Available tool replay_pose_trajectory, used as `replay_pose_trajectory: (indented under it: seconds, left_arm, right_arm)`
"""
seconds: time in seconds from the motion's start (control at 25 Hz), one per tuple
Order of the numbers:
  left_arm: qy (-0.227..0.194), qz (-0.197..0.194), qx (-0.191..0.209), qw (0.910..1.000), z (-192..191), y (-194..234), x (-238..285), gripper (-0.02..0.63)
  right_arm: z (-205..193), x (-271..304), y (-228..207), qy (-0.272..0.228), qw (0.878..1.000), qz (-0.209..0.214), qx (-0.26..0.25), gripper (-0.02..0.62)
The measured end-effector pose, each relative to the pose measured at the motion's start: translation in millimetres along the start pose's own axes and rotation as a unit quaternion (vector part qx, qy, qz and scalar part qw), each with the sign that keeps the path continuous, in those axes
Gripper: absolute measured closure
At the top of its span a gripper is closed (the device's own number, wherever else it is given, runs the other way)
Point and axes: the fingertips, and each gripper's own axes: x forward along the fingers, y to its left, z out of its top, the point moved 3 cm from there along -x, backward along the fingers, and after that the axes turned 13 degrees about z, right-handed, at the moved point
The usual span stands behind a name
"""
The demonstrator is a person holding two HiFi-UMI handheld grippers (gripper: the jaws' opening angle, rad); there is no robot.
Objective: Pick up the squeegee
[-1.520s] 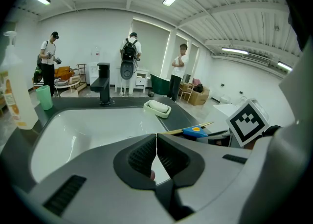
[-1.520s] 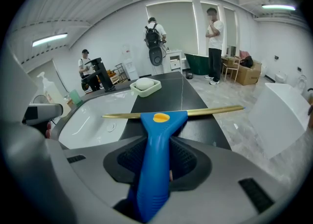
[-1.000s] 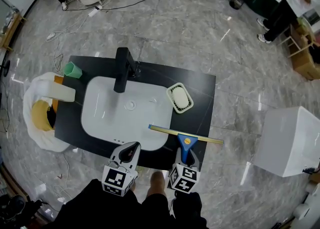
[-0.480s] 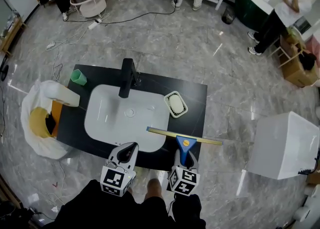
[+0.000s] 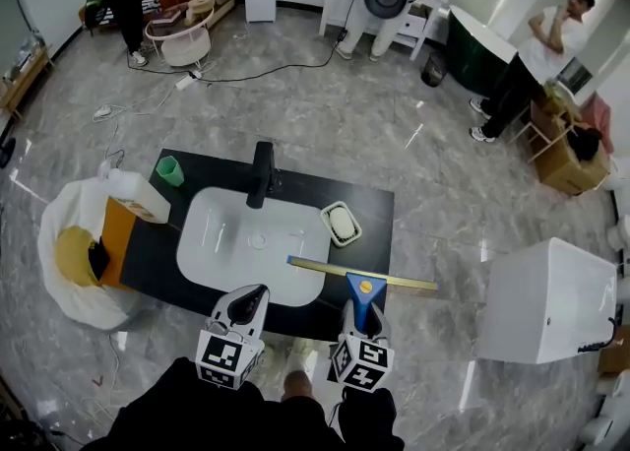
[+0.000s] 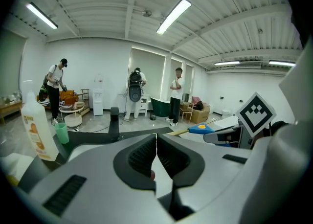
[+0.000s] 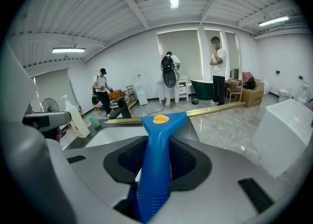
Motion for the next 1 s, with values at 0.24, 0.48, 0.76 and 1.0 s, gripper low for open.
replay_pose_trajectory:
  seconds: [0.24, 0.48, 0.76, 1.0]
  left_arm:
    - [-0.032, 0.016, 0.001, 0.9994, 21, 13, -36, 0.581]
    - [-0.065, 0.032, -0.001, 0.9974, 42, 28, -73, 0.581]
    - [-0.096, 0.058, -0.005, 0.9937, 55, 51, -114, 0.581]
    - [-0.117, 0.079, -0.005, 0.9900, 60, 67, -149, 0.581]
  right_arm:
    - [25, -29, 27, -0.034, 0.999, 0.009, -0.019, 0.448]
    - [47, -55, 57, -0.066, 0.997, 0.023, -0.037, 0.449]
    - [63, -80, 95, -0.098, 0.992, 0.045, -0.060, 0.449]
    - [69, -98, 129, -0.116, 0.987, 0.068, -0.082, 0.449]
